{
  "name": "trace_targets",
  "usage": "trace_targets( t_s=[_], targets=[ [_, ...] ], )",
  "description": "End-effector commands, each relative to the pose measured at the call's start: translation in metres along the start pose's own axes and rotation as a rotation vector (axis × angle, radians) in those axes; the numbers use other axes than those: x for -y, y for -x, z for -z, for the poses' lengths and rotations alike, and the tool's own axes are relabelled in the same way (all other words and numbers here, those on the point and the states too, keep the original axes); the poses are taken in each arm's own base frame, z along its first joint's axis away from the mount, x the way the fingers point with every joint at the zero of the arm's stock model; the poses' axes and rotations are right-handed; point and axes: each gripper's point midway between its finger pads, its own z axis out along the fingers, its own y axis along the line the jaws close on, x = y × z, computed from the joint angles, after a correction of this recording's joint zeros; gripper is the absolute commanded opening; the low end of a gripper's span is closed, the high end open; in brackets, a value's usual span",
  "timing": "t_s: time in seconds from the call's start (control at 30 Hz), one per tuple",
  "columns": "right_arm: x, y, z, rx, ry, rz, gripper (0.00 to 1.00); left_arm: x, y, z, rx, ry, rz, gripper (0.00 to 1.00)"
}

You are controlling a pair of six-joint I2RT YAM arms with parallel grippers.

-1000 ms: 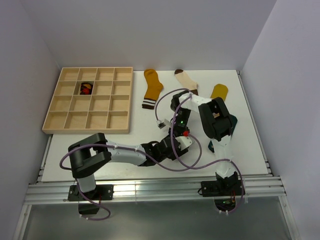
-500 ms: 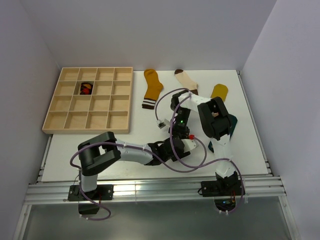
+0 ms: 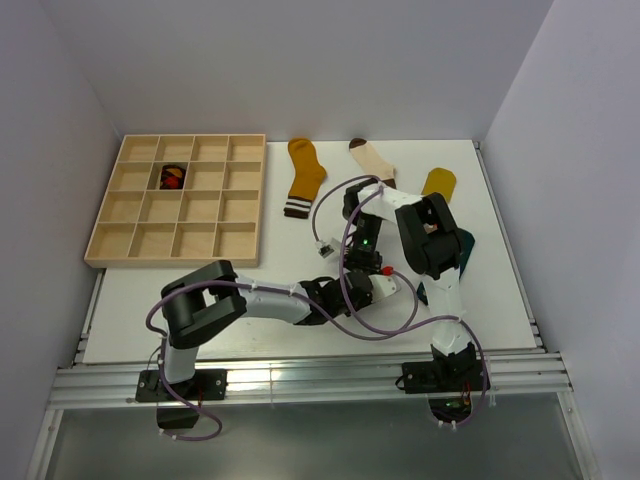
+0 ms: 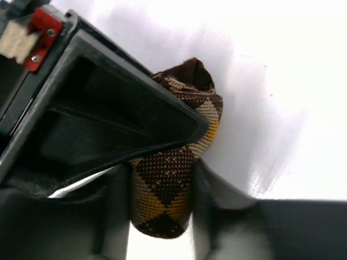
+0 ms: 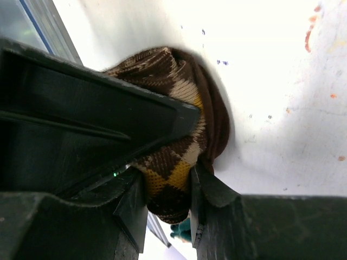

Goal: Roll the socks
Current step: Pick up the sock at the center of the board.

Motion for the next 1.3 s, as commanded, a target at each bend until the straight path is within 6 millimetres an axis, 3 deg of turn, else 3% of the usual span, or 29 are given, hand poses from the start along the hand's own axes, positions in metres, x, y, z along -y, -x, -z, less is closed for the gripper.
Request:
trace_targets(
  t_s=[0.0, 0.1, 0.37, 0.53, 0.57, 0.7, 0.9, 1.0, 1.13, 1.23, 1.27],
  targets=[
    [0.031, 0.011, -0.021, -0.022, -0.061, 0.053, 0.25, 0.006, 0.001, -0.015, 0.0, -0.075, 0.01, 0.21],
    [0.031, 0.012, -0.021, -0.016, -0.069, 0.05, 0.27, 0.011, -0.004, -0.015, -0.013, -0.094, 0.033, 0.0],
    [0.031, 0.032, 0.001, 0.114, -0.128, 0.043, 0.52, 0.017, -0.021, -0.012, -0.055, -0.134, 0.119, 0.0],
    [0.015, 0.046, 0.051, 0.316, -0.153, 0.034, 0.6, 0.01, -0.027, -0.01, -0.071, -0.13, 0.24, 0.0],
    [0.018, 0.041, 0.065, 0.365, -0.16, 0.022, 0.61, 0.006, -0.027, -0.009, -0.064, -0.125, 0.26, 0.0],
    [-0.004, 0.031, 0.11, 0.517, -0.159, -0.013, 0.63, -0.003, -0.03, -0.005, -0.057, -0.105, 0.335, 0.0],
    [-0.023, 0.014, 0.156, 0.711, -0.22, -0.061, 0.63, -0.018, -0.029, -0.002, -0.035, -0.057, 0.409, 0.0],
    [-0.029, 0.002, 0.177, 0.785, -0.299, -0.068, 0.63, -0.04, -0.013, 0.007, 0.026, -0.009, 0.492, 0.0],
    [-0.025, -0.009, 0.19, 0.834, -0.384, -0.122, 0.63, -0.09, 0.025, 0.033, 0.13, 0.068, 0.599, 0.0],
    [-0.017, -0.015, 0.195, 0.848, -0.456, -0.171, 0.63, -0.139, 0.047, 0.056, 0.191, 0.18, 0.651, 0.0],
    [-0.013, -0.015, 0.199, 0.856, -0.488, -0.173, 0.63, -0.163, 0.055, 0.065, 0.22, 0.234, 0.675, 0.0]
  ],
)
